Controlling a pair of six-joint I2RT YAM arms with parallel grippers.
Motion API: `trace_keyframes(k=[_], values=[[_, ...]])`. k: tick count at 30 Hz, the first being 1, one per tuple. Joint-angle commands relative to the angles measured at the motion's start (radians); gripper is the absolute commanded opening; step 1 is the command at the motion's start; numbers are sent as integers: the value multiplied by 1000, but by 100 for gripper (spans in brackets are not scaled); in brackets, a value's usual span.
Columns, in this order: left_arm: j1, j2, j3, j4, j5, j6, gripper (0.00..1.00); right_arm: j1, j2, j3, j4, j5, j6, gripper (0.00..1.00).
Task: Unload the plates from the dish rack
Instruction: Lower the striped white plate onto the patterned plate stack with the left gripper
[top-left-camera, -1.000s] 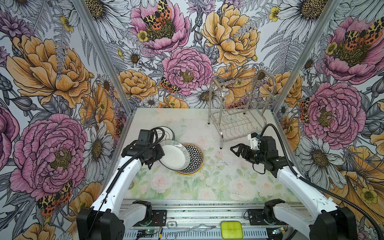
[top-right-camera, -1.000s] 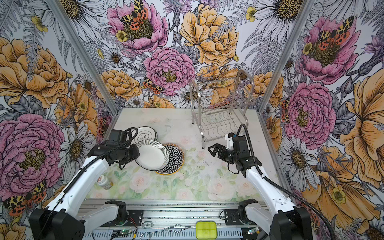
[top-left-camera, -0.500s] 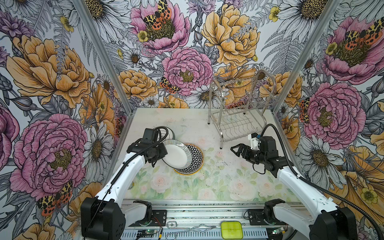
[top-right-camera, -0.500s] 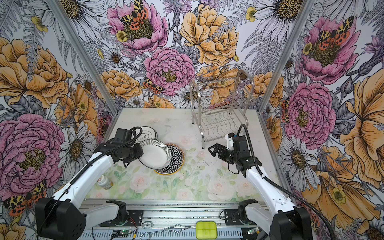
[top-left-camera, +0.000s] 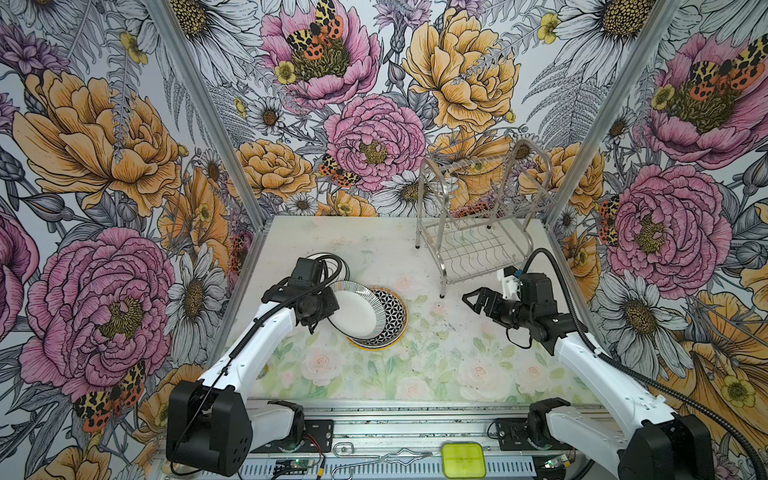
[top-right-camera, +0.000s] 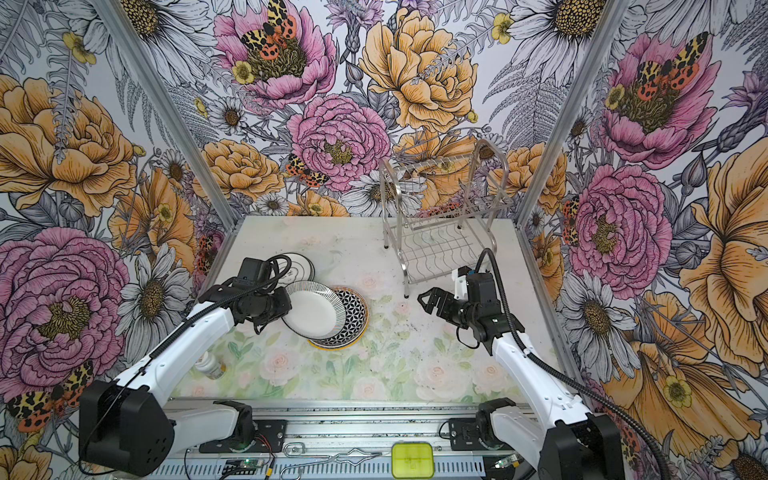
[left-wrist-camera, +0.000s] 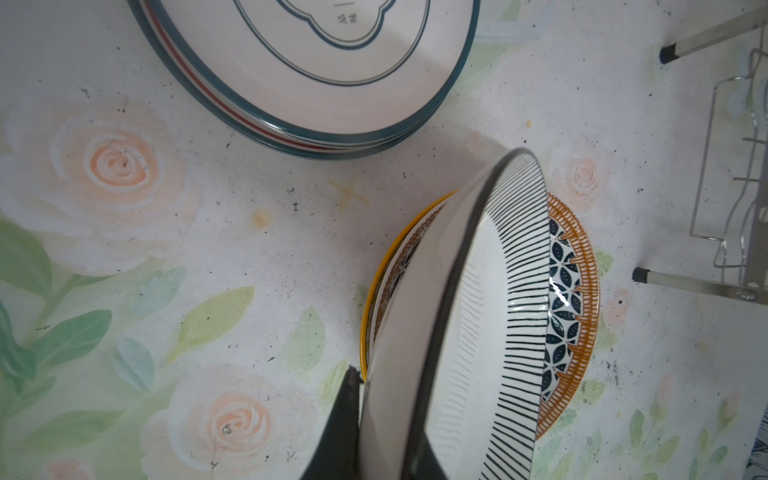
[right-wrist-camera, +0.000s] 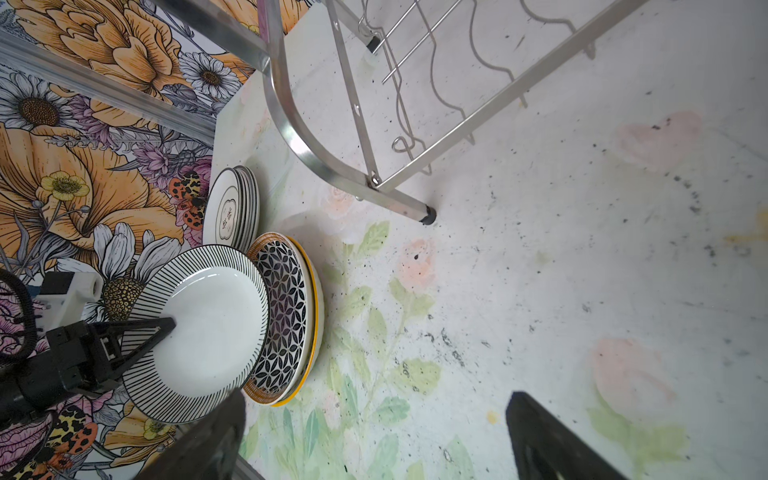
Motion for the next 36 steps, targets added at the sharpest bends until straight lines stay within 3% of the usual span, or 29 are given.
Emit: trace_keyframes(k=[1,31,36], values=[[-15,-11,3,108,9,-30,0,-7,-22,-13,-6,5,-19,99],[-87,65,-92,267,52,-104,0,-33,-33,-30,-21,14,-19,99],[-88,83,-96,269,56,-104,6,-35,-33,-30,-24,12,-19,99]])
